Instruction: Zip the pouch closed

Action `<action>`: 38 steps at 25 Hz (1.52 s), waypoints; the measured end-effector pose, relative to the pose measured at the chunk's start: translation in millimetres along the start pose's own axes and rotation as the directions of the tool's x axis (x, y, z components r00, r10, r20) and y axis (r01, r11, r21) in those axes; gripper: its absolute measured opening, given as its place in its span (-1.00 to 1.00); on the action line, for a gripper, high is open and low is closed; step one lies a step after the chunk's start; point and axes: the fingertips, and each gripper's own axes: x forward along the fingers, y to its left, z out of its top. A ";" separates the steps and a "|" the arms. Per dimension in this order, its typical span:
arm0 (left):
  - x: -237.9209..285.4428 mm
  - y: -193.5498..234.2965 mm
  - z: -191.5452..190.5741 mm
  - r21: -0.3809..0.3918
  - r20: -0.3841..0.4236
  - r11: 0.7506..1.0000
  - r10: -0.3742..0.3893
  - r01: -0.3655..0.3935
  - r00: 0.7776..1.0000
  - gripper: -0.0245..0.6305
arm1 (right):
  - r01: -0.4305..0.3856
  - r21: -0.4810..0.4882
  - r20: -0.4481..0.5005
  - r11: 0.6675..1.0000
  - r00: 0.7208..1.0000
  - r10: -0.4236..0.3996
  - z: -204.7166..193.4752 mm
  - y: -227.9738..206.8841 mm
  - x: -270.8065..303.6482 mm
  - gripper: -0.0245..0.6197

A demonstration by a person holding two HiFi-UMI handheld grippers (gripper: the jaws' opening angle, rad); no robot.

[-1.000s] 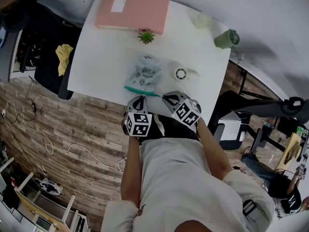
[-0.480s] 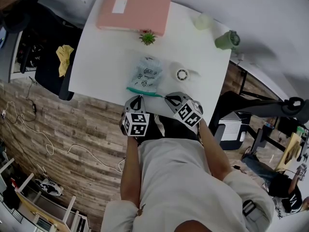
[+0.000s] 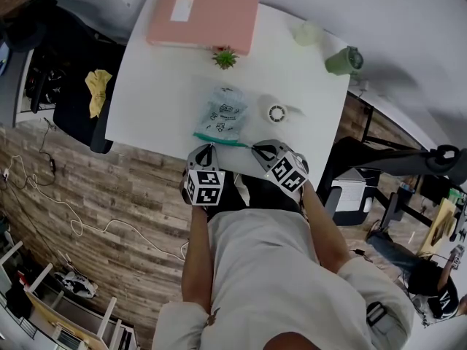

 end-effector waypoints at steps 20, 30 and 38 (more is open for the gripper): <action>-1.1 18.0 0.4 0.025 -0.012 0.999 -0.021 0.021 1.000 -0.94 | 0.058 0.056 -0.021 0.997 0.998 -0.057 0.0 -0.2 1.0 -0.91; -2.6 37.6 0.3 0.047 -0.010 0.998 -0.044 0.044 0.999 -0.94 | 0.112 0.105 -0.036 0.988 0.993 -0.109 -1.9 -2.0 1.2 -0.91; -0.7 51.9 2.7 0.102 -0.015 0.990 -0.097 0.098 0.995 -0.93 | 0.160 0.169 -0.061 0.973 0.987 -0.152 -1.5 -3.3 -0.5 -0.91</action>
